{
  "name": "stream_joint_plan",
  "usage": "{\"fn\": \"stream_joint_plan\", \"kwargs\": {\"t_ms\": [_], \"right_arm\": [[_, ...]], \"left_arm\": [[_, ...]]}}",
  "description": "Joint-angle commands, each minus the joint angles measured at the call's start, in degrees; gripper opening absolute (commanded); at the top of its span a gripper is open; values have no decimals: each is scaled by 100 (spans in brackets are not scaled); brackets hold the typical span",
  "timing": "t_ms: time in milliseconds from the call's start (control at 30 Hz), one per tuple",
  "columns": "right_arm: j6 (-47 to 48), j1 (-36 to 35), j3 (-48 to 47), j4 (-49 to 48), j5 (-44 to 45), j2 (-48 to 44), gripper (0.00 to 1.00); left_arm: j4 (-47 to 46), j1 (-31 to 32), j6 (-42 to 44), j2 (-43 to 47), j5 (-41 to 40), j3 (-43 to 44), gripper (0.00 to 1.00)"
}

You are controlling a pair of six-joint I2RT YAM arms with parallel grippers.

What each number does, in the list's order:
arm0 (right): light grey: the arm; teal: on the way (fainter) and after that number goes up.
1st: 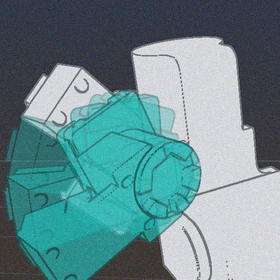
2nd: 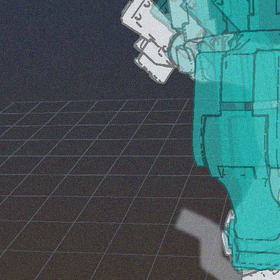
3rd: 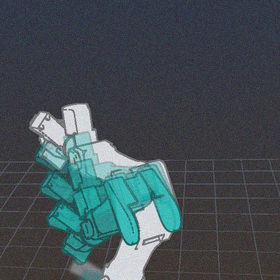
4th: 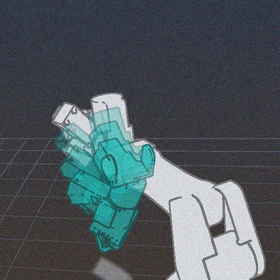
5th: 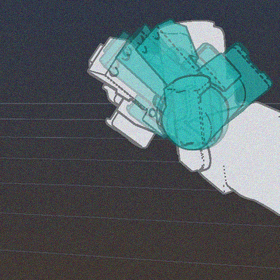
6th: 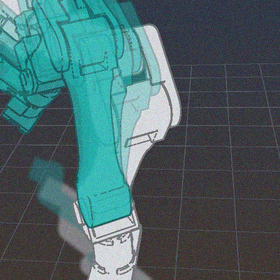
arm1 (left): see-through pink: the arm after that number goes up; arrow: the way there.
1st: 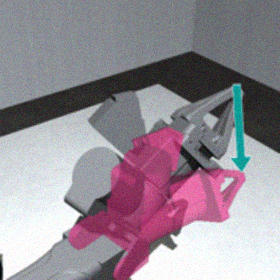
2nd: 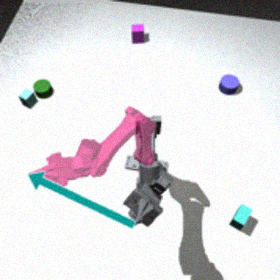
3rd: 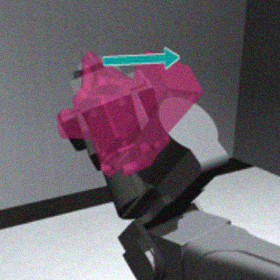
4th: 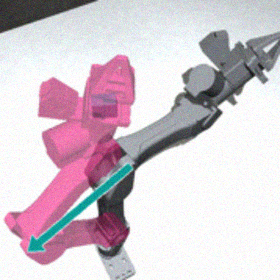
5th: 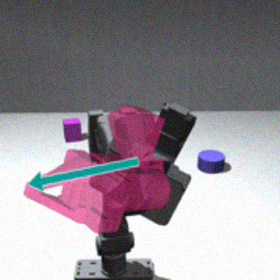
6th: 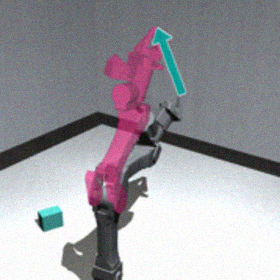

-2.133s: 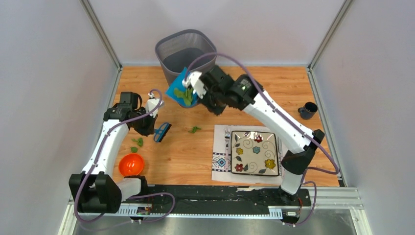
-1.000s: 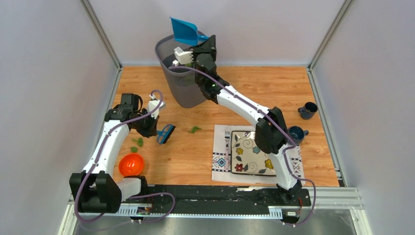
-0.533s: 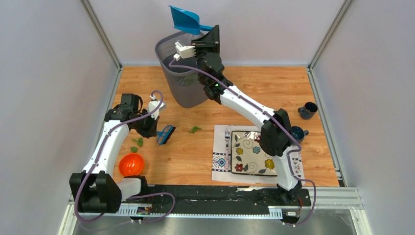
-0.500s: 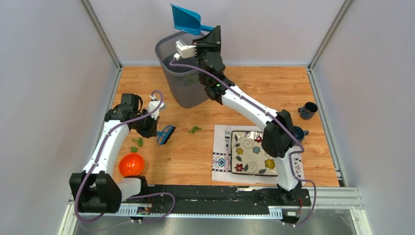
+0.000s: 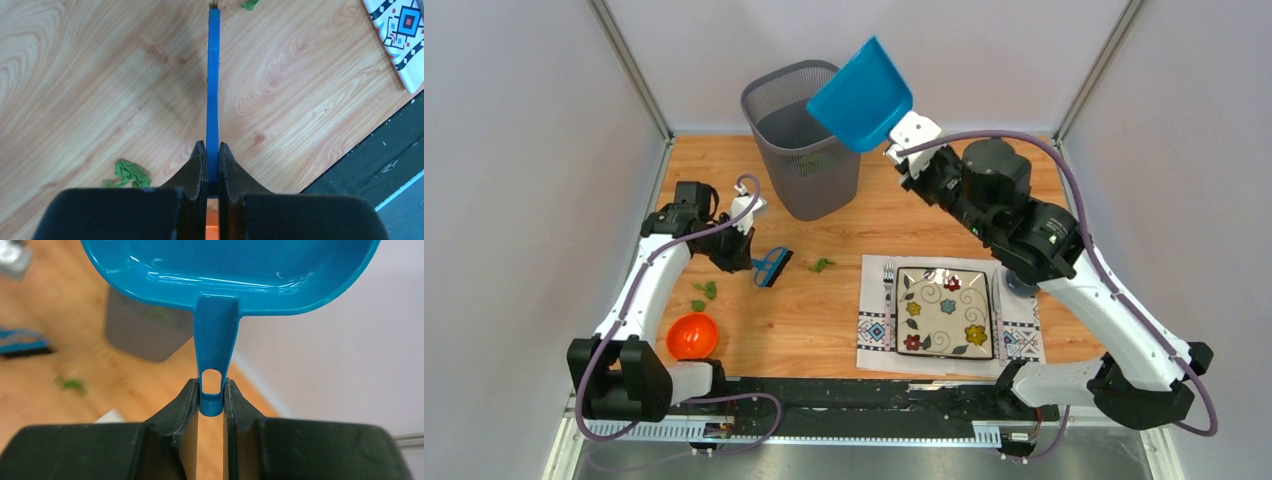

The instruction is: Sweep away the paper scraps from the table

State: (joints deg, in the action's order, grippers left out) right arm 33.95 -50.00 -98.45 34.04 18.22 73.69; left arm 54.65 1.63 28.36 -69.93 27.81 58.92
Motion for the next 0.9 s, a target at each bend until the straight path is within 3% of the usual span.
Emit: {"fn": "stream_joint_plan", "kwargs": {"t_ms": [0, 167, 367, 567, 867], "right_arm": [[-2145, -1, 1036, 2026, -1179, 269, 0], [-2973, -72, 2022, 2502, -1434, 321, 0], [-3360, -168, 2770, 2256, -2259, 601, 0], [-3633, -168, 2779, 2606, -2122, 1540, 0], [-3088, -195, 1971, 3143, -1480, 2930, 0]], "left_arm": [[-236, 259, -76, -187, -21, 340, 0], [-446, 478, -76, -372, -258, 463, 0], [-517, 742, -111, -688, -522, 603, 0], [-684, 970, -146, -943, -751, 691, 0], [-789, 1138, -182, -1356, -813, 911, 0]]}}
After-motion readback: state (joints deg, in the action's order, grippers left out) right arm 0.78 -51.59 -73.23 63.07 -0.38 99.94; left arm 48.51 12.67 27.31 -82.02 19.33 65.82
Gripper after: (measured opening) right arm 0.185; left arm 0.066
